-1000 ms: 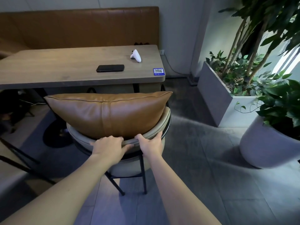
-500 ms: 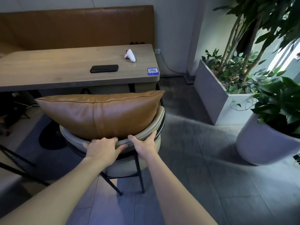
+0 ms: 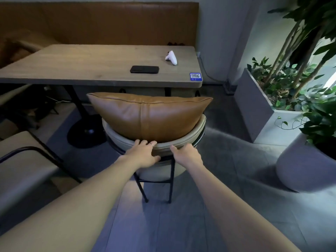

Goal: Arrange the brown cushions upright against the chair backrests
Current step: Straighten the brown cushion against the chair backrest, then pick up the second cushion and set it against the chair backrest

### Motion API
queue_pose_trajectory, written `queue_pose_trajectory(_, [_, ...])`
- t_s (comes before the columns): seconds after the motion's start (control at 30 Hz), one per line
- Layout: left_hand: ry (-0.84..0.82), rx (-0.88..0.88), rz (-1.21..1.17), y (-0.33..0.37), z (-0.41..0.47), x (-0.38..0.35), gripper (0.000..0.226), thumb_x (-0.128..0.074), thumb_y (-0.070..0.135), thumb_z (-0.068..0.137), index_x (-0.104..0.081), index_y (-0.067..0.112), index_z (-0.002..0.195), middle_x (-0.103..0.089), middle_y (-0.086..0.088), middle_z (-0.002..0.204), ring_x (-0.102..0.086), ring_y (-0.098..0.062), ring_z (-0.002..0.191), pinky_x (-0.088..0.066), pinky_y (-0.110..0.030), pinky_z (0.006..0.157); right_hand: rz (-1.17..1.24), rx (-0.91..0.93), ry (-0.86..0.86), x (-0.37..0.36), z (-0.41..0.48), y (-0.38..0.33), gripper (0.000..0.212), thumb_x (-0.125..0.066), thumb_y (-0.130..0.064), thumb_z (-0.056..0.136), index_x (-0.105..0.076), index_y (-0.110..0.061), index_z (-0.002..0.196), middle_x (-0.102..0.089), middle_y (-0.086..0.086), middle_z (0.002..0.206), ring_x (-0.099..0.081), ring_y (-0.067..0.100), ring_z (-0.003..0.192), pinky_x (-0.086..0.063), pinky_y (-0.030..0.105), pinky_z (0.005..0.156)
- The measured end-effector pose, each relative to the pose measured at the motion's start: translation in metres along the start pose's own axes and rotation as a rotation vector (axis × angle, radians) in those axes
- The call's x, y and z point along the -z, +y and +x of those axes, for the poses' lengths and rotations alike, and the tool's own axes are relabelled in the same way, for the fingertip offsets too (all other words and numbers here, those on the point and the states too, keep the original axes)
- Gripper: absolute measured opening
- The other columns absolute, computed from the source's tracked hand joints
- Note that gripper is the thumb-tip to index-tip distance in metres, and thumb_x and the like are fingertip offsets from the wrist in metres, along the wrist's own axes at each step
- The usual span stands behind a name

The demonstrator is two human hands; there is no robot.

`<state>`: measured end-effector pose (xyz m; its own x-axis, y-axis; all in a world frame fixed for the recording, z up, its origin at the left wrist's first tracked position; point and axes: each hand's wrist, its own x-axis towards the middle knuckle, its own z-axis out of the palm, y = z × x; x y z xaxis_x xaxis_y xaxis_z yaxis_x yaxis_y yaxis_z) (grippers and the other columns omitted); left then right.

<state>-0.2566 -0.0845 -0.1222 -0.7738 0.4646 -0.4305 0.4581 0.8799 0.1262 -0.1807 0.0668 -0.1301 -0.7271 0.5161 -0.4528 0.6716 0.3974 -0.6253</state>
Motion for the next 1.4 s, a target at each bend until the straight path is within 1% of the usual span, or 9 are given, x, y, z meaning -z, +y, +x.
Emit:
queue_pose_trajectory(0.1, [-0.017,-0.105,-0.121,-0.015,-0.03,0.021,0.05,-0.053,0.049,0.097,-0.051,0.029,0.142,-0.056,-0.005,0.142,-0.053,-0.029,0.125,-0.047,-0.041,0.097,-0.169,0.112,-0.038,0.01,-0.025,-0.021,0.051,-0.048,-0.054,0.096,-0.061,-0.008,0.111,-0.068,0.013,0.115,-0.064,0.035,0.103,-0.048,0.036,0.075])
queue_pose_trajectory(0.17, [0.066,-0.097,-0.118,-0.021,-0.06,0.04,0.047,-0.053,0.046,0.097,-0.054,0.027,0.14,-0.059,-0.003,0.138,-0.057,-0.028,0.121,-0.048,-0.039,0.089,-0.266,0.205,-0.05,0.017,-0.046,-0.043,0.045,-0.047,-0.053,0.095,-0.06,-0.01,0.096,-0.07,0.015,0.11,-0.065,0.037,0.099,-0.052,0.038,0.078])
queue_pose_trajectory(0.3, [0.316,-0.048,0.009,-0.043,-0.129,0.091,0.055,-0.047,0.044,0.101,-0.043,0.023,0.151,-0.046,-0.002,0.154,-0.044,-0.028,0.137,-0.038,-0.046,0.102,-0.454,0.411,0.039,0.027,-0.103,-0.098,0.042,-0.047,-0.049,0.1,-0.066,-0.012,0.106,-0.069,0.011,0.105,-0.065,0.036,0.1,-0.053,0.047,0.09])
queue_pose_trajectory(0.47, [0.532,0.045,0.058,-0.098,-0.207,0.153,0.051,-0.042,0.044,0.102,-0.044,0.024,0.149,-0.046,-0.001,0.153,-0.038,-0.026,0.141,-0.033,-0.049,0.106,-0.572,0.713,0.184,0.027,-0.185,-0.175,0.042,-0.045,-0.044,0.103,-0.062,-0.016,0.128,-0.066,0.012,0.123,-0.061,0.034,0.115,-0.046,0.05,0.1])
queue_pose_trajectory(0.6, [0.722,0.117,0.065,-0.144,-0.276,0.192,0.053,-0.044,0.045,0.102,-0.042,0.023,0.15,-0.041,-0.005,0.157,-0.03,-0.028,0.147,-0.027,-0.051,0.112,-0.598,0.943,0.382,0.017,-0.254,-0.235,0.044,-0.046,-0.044,0.102,-0.06,-0.014,0.131,-0.065,0.013,0.126,-0.06,0.036,0.117,-0.048,0.05,0.096])
queue_pose_trajectory(0.83, [0.987,0.195,0.042,-0.249,-0.422,0.244,0.055,-0.051,0.04,0.099,-0.047,0.017,0.148,-0.038,-0.016,0.16,-0.025,-0.037,0.15,-0.024,-0.064,0.115,-0.467,1.172,0.592,-0.025,-0.387,-0.339,0.053,-0.048,-0.047,0.101,-0.054,-0.015,0.142,-0.061,0.016,0.138,-0.058,0.037,0.123,-0.048,0.05,0.093])
queue_pose_trajectory(0.97, [1.037,0.292,-0.005,-0.314,-0.499,0.257,0.059,-0.042,0.047,0.102,-0.035,0.025,0.156,-0.025,-0.011,0.167,-0.013,-0.034,0.154,-0.014,-0.062,0.118,-0.381,1.267,0.601,-0.067,-0.458,-0.385,0.059,-0.043,-0.052,0.101,-0.045,-0.02,0.15,-0.053,0.016,0.148,-0.051,0.036,0.133,-0.045,0.051,0.102])
queue_pose_trajectory(1.1, [1.072,0.357,-0.004,-0.373,-0.553,0.26,0.059,-0.04,0.049,0.101,-0.034,0.026,0.156,-0.023,-0.01,0.167,-0.011,-0.034,0.154,-0.015,-0.063,0.118,-0.333,1.332,0.595,-0.118,-0.504,-0.426,0.061,-0.043,-0.054,0.099,-0.044,-0.021,0.151,-0.053,0.014,0.148,-0.049,0.033,0.134,-0.044,0.05,0.102])
queue_pose_trajectory(1.4, [0.969,0.514,-0.136,-0.484,-0.574,0.236,0.061,-0.04,0.051,0.102,-0.029,0.029,0.158,-0.019,-0.008,0.169,-0.01,-0.034,0.154,-0.018,-0.065,0.117,-0.289,1.34,0.431,-0.23,-0.521,-0.486,0.065,-0.039,-0.058,0.099,-0.036,-0.025,0.155,-0.045,0.014,0.155,-0.044,0.035,0.139,-0.041,0.055,0.105])
